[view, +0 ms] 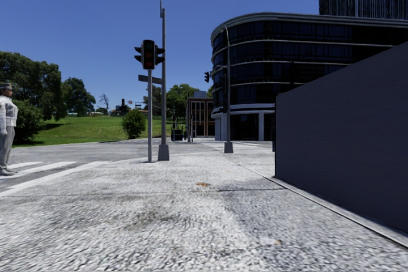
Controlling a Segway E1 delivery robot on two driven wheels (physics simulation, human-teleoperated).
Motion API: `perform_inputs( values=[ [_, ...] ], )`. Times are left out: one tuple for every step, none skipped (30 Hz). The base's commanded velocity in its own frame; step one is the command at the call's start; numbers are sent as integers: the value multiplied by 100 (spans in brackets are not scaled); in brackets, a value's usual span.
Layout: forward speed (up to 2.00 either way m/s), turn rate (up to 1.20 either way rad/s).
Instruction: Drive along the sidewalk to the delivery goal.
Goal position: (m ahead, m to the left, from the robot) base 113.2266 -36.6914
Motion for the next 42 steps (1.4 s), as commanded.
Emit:
perform_inputs(
  values=[
    [200, 0],
    [200, 0],
    [200, 0],
    [200, 0],
    [200, 0],
    [200, 0],
    [200, 0],
    [200, 0],
    [200, 0],
    [200, 0],
    [200, 0],
    [200, 0],
    [200, 0],
    [200, 0],
    [200, 0],
    [200, 0],
    [200, 0],
    [200, 0],
    [200, 0],
    [200, -1],
    [200, -4],
    [200, -4],
    [200, -9],
    [200, -14],
    [200, -18],
    [200, -21],
    [200, -22],
    [200, -22],
    [200, -23],
    [200, -23],
    [200, -24],
    [200, -24],
    [200, -25],
    [200, -32],
    [200, -32],
    [200, -37],
    [200, -38],
    [200, -38],
    [200, -39],
    [200, -39],
    [200, -39],
    [200, -39]
  ],
)
